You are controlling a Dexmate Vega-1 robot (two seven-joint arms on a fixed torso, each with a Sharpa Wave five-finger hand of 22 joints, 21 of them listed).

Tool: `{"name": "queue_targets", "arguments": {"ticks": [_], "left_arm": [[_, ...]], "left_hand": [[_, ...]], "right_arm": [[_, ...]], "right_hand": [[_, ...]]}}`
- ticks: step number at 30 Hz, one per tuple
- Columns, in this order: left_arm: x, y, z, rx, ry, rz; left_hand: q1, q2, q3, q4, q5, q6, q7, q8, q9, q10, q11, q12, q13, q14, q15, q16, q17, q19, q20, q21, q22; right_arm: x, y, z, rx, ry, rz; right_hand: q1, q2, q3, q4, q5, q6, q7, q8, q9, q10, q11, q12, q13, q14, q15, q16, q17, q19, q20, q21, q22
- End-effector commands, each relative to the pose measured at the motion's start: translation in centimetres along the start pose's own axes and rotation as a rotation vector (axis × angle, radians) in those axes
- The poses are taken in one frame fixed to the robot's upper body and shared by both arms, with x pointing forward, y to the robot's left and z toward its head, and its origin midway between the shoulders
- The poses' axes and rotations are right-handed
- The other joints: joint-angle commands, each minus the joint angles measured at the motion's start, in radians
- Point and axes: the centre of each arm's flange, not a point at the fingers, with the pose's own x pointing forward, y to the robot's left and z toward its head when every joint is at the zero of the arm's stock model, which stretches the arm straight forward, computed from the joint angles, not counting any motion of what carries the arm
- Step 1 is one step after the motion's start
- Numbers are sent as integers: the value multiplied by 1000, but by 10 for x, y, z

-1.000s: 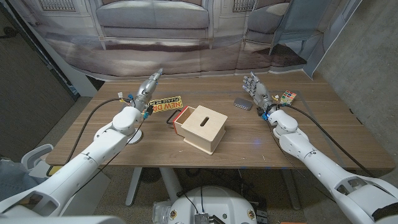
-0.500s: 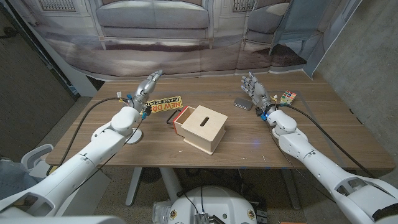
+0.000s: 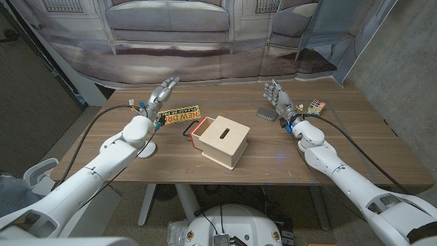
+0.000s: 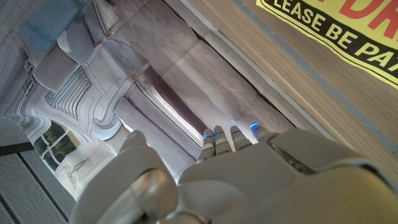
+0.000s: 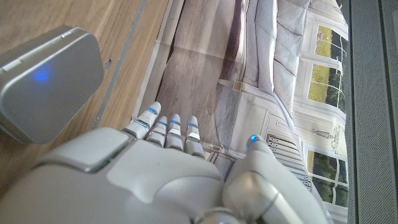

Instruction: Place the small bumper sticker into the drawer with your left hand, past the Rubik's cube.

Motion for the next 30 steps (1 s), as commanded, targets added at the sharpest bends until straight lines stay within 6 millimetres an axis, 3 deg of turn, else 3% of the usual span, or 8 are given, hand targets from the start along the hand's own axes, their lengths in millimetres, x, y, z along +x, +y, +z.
{"name": "queue_targets", "arguments": {"ticks": [1,30], "left_arm": [[1,1,2,41,-8,19],[-3,7,4,145,16,14]], "left_hand": [[14,-1,1,-7,2,11,-1,8,5,8,-3,8,5,4,-7,5,4,-4,-54,9,6],[33,0,-1,-16,1,31,-5,9,5,19,-6,6,6,20,-4,4,5,11,-50,10,7]], "right_arm": [[0,-7,3,-6,-6,6],[4,-3,-1,5,1,2]], "right_hand": [[5,6,4,-4,-1,3,6,0,3,8,7,7,3,6,4,5,5,12,-5,-4,1],[6,8,2,-6,-2,7,8,1,3,13,7,8,4,11,8,3,6,14,0,-14,1]]}}
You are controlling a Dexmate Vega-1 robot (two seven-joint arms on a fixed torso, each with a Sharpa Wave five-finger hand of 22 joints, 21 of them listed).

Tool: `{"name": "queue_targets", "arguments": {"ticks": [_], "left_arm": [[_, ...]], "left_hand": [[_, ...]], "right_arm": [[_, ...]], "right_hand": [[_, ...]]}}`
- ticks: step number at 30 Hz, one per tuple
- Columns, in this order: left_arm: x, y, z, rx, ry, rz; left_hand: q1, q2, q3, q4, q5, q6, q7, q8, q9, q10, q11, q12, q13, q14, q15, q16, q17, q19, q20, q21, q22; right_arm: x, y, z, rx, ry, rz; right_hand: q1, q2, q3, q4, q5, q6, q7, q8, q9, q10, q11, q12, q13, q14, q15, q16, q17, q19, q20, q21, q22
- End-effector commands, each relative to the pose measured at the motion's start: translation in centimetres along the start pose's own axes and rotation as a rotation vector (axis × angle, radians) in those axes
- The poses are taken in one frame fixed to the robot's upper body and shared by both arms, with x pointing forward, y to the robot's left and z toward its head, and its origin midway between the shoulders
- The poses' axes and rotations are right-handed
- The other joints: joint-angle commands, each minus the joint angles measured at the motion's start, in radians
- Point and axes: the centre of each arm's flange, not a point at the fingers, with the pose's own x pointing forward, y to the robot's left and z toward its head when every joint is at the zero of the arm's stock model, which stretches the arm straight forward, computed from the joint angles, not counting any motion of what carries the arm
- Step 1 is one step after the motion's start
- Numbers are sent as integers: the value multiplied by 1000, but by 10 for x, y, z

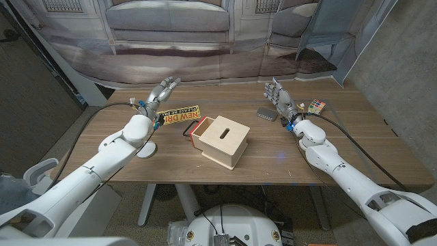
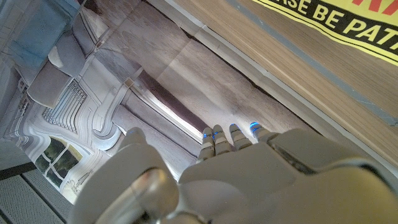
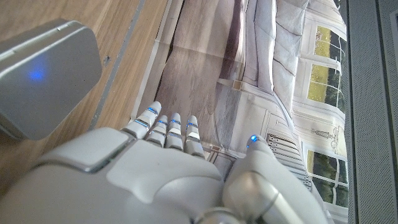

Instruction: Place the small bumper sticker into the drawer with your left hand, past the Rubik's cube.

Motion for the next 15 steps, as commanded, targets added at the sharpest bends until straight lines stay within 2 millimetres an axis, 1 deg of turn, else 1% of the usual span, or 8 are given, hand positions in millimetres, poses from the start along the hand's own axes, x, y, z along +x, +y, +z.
{"name": "queue_targets", "arguments": {"ticks": [1,5,7,9,15], "left_arm": [[-1,3,-2,47,8,-1],[-1,3,-2,64,11,7],[-2,3,-1,83,13,10],[-2,3,-1,86,14,10],[-7,3,-1,124,23,18]], "left_hand": [[17,1,-1,-8,1,4,-4,9,5,4,-5,6,6,2,-3,4,5,8,-46,10,2],[19,1,-1,-9,1,5,-4,8,5,2,-5,5,6,1,-3,2,5,8,-44,9,2],[22,1,-2,-10,1,10,-15,8,5,3,-12,4,6,-1,-12,0,5,14,-47,11,2],[23,1,-2,-11,1,10,-17,8,5,2,-12,3,6,-2,-15,-1,4,17,-47,11,2],[28,1,-2,-13,1,10,-21,6,6,-1,-13,0,6,-3,-16,-2,4,18,-46,10,2]], "right_arm": [[2,2,-1,3,2,-7],[2,2,0,0,-1,-8],[2,2,1,-1,-3,-6],[2,2,1,-4,-5,-4],[2,4,1,-6,-5,2]], "right_hand": [[6,8,2,-7,-2,2,3,1,3,9,2,8,3,8,4,3,2,9,-4,-7,1],[7,9,1,-8,-2,6,0,3,3,13,-3,9,3,11,2,4,2,11,-6,-9,1],[7,9,1,-8,-2,7,-1,3,3,12,-6,9,3,11,-1,3,2,11,-7,-10,1],[7,9,1,-8,-2,8,-1,3,3,12,-7,9,3,10,-2,3,2,11,-8,-11,1],[8,9,0,-10,-2,8,-1,3,3,13,-5,9,3,9,-2,1,2,10,-7,-14,1]]}}
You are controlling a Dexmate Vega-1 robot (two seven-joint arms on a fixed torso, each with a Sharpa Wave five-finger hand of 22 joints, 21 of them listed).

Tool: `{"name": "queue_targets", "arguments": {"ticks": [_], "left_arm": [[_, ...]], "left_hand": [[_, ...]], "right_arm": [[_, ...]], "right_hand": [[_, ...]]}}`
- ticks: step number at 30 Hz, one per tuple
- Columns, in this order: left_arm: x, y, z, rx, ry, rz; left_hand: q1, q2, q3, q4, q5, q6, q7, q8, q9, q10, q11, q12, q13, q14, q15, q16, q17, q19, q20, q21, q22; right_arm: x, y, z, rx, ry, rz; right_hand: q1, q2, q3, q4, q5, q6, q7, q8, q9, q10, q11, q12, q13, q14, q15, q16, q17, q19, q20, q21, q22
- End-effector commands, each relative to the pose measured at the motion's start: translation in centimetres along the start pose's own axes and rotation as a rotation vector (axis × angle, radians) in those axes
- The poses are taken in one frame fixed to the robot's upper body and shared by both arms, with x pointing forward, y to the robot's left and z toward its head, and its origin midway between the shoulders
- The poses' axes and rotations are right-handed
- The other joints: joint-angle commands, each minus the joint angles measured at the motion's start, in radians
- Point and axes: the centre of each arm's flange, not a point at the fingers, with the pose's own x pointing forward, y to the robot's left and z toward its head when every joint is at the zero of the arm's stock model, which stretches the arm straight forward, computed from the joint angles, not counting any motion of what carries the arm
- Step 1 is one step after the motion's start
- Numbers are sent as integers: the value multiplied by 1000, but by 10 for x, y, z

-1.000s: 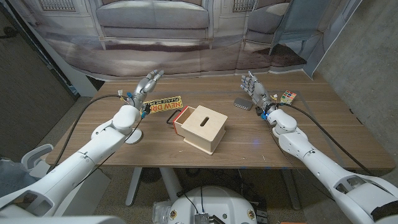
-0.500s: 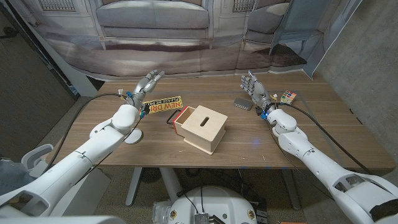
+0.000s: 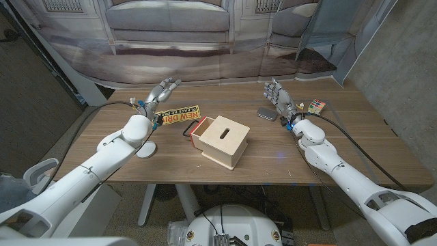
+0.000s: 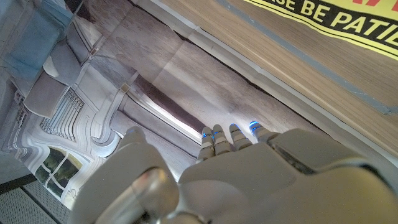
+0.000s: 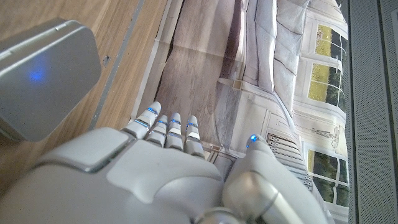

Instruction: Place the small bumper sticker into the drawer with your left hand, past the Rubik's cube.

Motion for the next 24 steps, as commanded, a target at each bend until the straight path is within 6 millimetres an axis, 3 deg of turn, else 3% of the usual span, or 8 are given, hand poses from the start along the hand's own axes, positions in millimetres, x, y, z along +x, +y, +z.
{"name": "queue_targets", "arguments": {"ticks": [1,24], "left_arm": [[-6,1,0,69,15,13],[-8,-3,2,213,56,9]], "left_hand": [[10,1,0,-7,1,-1,-11,6,6,2,-10,0,6,-3,-16,-3,4,6,-46,3,2],[27,2,-1,-16,2,-1,-18,1,6,-7,-18,-7,6,-12,-18,-7,4,11,-31,1,3]], "right_arm": [[0,3,2,-5,-6,6],[-2,1,-1,-1,-2,4]], "right_hand": [[4,5,4,-6,-2,8,-1,3,3,8,1,1,3,3,4,1,3,10,-8,-3,1],[4,5,1,-8,-3,8,-2,2,3,9,4,0,3,3,6,0,4,12,-7,-11,1]]}}
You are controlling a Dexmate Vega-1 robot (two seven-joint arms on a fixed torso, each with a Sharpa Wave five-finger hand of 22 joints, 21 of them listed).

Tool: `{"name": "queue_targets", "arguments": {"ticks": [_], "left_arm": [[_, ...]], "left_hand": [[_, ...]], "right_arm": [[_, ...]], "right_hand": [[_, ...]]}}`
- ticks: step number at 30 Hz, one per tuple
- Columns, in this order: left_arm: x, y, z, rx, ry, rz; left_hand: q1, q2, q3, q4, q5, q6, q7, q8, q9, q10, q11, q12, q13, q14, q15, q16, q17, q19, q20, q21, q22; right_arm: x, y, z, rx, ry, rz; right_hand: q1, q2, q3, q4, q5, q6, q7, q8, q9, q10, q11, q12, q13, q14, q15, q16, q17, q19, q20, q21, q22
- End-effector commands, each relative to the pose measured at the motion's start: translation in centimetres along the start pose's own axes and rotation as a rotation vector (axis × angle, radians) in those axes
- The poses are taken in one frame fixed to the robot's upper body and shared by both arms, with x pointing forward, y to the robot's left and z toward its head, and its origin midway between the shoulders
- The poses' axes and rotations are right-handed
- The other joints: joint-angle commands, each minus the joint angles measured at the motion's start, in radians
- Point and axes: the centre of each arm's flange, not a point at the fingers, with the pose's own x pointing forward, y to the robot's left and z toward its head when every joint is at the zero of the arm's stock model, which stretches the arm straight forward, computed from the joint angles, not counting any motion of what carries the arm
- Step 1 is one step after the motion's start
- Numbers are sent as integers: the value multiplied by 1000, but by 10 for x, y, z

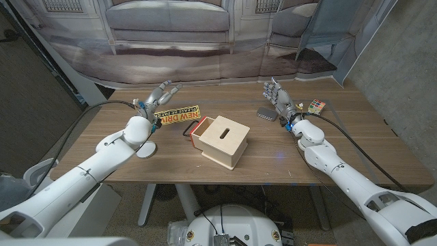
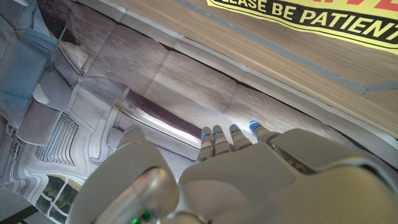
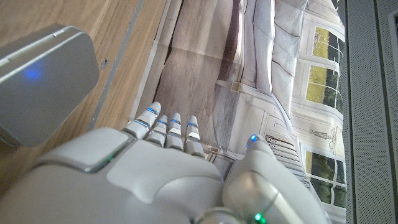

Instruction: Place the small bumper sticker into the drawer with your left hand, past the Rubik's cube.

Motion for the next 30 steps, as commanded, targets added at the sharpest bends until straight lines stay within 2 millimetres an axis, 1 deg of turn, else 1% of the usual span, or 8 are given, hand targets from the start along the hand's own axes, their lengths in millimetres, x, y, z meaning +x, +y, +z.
{"name": "queue_targets", "arguments": {"ticks": [1,8,12,30], "left_arm": [[1,-2,3,72,17,0],[5,-3,1,77,24,-8],[6,-5,1,89,26,-10],[7,-2,3,198,44,-10]], "left_hand": [[14,-2,1,-6,2,-3,-8,1,6,2,-9,-3,6,-3,-18,-2,4,6,-33,3,3],[21,-3,0,-10,3,4,-10,2,6,6,-8,-2,6,5,-15,1,4,19,-34,7,4],[24,-3,0,-12,3,4,-11,1,6,9,-12,-1,6,6,-15,1,5,20,-34,6,4],[36,-3,0,-18,4,10,-13,1,7,13,-14,-1,6,16,-13,4,5,21,-37,5,5]], "right_arm": [[-1,-3,-1,2,2,-1],[0,-3,-2,5,2,-3],[1,-4,-2,5,1,-2],[5,-1,0,4,-5,0]], "right_hand": [[4,5,4,-6,-3,8,-2,2,3,9,3,0,3,3,6,0,3,12,-7,-4,2],[4,6,3,-6,-3,8,-3,1,3,9,4,-1,3,4,6,0,4,14,-7,-6,2],[4,7,3,-7,-3,9,-3,2,3,9,3,-1,3,5,6,0,4,14,-6,-7,2],[3,7,1,-7,-3,9,-3,1,3,11,5,-1,3,6,7,0,4,17,-5,-11,2]]}}
